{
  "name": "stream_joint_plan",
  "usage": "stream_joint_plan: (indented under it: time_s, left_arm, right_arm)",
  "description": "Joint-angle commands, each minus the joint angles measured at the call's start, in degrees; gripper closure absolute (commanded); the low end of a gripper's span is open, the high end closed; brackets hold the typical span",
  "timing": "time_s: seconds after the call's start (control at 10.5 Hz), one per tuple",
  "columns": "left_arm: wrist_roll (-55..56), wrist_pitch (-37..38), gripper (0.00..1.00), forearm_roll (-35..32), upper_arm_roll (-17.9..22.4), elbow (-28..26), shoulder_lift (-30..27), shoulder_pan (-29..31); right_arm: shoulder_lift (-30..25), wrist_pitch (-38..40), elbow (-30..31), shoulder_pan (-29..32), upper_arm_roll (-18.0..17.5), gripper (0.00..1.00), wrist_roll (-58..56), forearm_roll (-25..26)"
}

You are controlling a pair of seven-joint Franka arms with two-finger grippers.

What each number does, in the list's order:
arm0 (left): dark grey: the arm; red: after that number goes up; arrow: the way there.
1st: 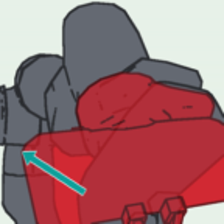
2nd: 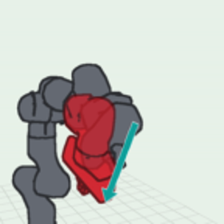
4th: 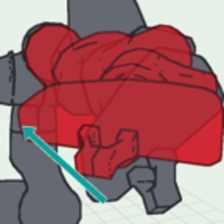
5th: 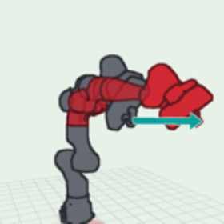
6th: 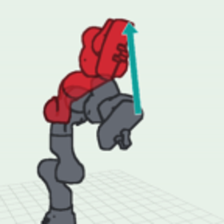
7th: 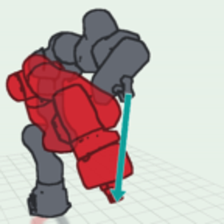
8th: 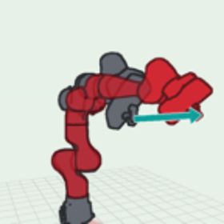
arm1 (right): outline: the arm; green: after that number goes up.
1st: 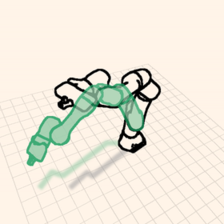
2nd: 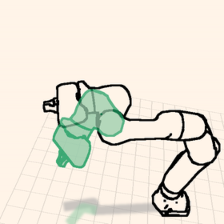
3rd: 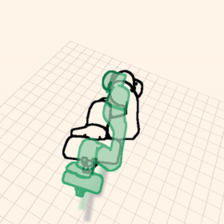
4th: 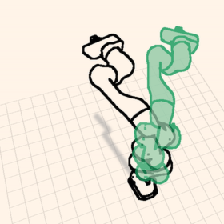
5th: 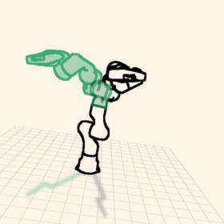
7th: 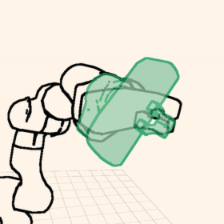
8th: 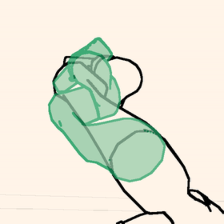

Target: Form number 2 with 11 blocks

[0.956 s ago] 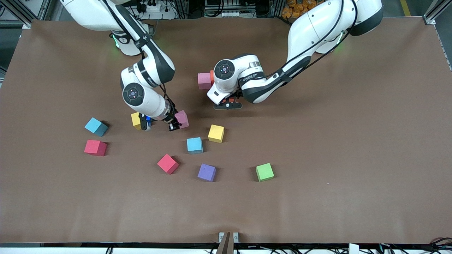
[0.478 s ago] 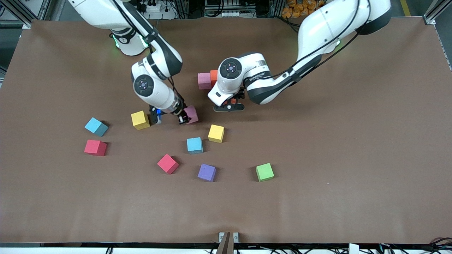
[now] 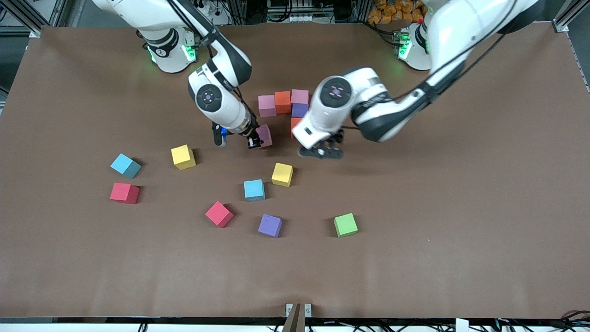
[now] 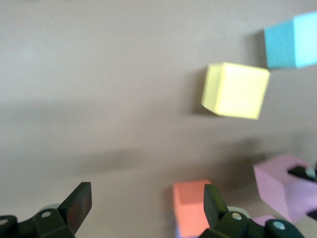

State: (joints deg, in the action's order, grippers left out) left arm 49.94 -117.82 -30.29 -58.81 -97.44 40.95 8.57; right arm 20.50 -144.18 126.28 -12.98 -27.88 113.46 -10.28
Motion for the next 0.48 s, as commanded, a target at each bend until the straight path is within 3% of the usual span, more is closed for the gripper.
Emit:
stream_joint_plan:
  time_s: [0.0,0.38]
  left_arm:
    - [-13.2,-0.3,0.0,-1.0,3.4,1.6,-1.9,2.8]
    - [-42.3,-13.3,0.0,-0.9,13.5,4.4,-1.4,0.5]
  right_arm:
    - [0.1,-1.2,1.0,-1.2,-0.9,1.0,4.1,-1.1]
    - [2.9,-3.9,0.3,-3.6,-0.8,1.0,7.9,-1.0]
